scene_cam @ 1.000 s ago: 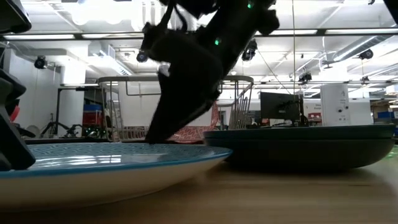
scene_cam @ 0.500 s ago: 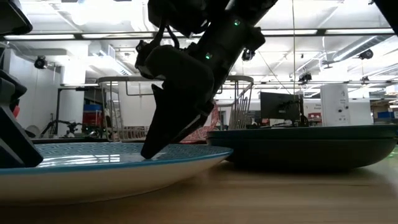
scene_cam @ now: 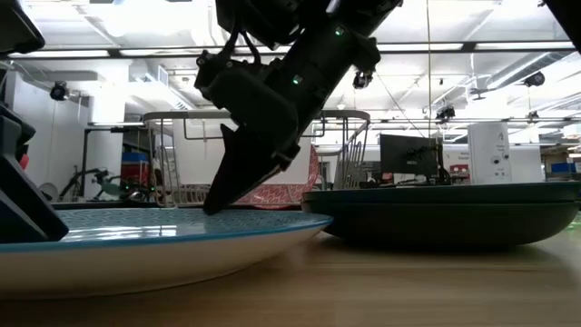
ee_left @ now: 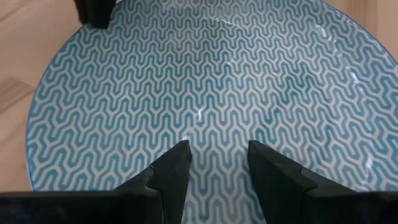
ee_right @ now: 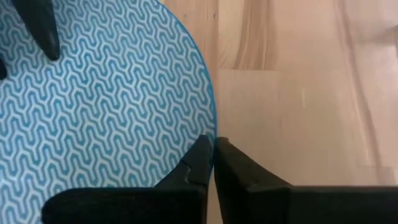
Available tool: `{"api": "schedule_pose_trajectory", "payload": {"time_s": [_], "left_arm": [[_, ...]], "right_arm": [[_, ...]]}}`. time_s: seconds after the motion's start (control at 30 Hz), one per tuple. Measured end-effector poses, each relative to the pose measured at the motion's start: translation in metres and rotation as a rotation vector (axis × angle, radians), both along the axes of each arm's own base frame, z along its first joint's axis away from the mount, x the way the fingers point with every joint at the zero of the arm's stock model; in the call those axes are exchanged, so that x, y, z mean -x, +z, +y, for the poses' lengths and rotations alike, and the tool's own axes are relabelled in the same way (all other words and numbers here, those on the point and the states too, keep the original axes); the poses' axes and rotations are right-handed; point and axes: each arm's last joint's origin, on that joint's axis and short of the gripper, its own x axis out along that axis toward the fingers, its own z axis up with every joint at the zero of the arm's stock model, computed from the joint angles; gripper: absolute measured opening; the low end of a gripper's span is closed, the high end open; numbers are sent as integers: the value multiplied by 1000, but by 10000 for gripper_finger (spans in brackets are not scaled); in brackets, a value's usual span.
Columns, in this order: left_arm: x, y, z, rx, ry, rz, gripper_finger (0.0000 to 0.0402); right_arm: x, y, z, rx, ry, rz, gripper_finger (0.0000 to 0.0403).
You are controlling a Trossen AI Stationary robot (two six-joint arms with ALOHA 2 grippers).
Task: Sort dishes
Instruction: Put the light blue patterned plate into the dish rack
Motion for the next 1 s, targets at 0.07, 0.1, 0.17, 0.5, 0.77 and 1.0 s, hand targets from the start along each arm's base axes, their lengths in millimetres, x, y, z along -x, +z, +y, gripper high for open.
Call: {"api": "schedule_pose_trajectory", "payload": {"time_s": [0.07,0.1,0.17,0.5,0.77,1.0], "left_arm": [[1,1,2,0,18,10,154],[2,1,3,5,24,17,154],[2,2,3,26,23,32,154],[4,51,-2,-64,-18,156,154],[-4,77,-23,-21,-120,171,154],[-3,44,-24,41,-55,146,154]], "right_arm": [[2,4,0,5,5,2,1],[2,5,-1,7,6,5,0],[3,8,-1,10,-1,4,0],[8,14,-5,-8,-44,78,31],[13,20,-8,-23,-93,112,92],[14,26,-9,-82,-67,125,156]]}}
